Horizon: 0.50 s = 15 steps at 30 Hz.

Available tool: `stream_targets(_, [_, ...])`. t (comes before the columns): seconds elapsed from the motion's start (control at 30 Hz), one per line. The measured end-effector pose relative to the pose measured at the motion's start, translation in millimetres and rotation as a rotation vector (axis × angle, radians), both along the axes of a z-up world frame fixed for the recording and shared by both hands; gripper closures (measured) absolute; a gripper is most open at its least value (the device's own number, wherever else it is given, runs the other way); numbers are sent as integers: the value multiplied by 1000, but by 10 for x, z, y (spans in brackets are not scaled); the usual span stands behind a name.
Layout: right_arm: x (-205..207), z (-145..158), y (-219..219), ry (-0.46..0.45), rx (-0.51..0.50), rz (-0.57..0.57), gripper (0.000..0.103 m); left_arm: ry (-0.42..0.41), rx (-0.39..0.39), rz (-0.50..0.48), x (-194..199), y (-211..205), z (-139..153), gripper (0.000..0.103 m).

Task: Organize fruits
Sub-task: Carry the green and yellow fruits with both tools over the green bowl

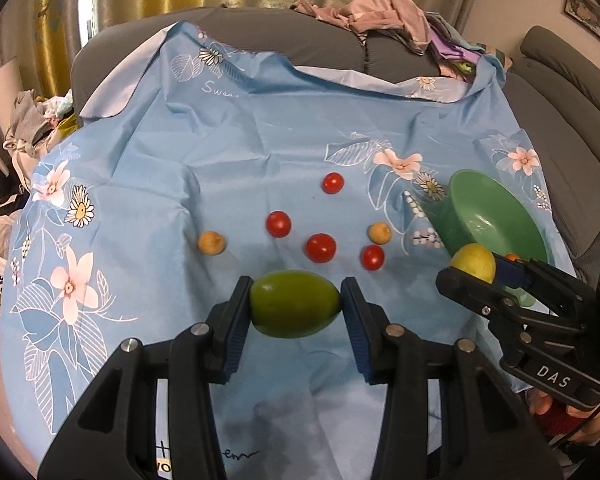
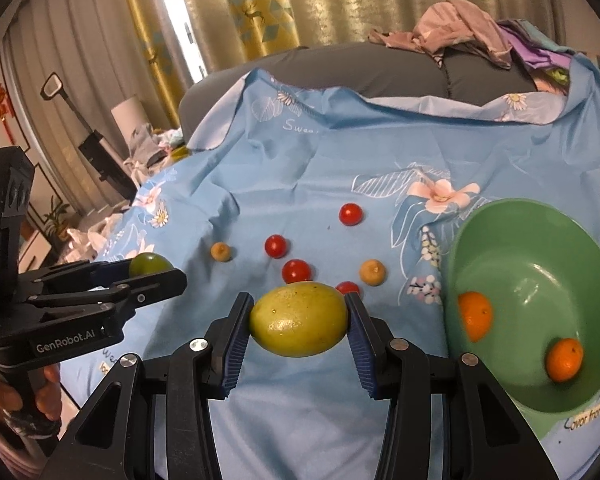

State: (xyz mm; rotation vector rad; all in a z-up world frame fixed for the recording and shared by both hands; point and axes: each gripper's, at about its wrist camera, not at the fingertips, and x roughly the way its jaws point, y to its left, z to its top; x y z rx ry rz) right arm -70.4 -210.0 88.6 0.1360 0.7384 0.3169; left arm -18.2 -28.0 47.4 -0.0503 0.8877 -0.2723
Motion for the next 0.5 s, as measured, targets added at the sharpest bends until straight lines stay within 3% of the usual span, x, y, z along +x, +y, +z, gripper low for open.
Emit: stream_targets(0.5, [-165, 122, -293, -49, 37, -44, 55, -31, 29, -55, -81, -323, 175, 59])
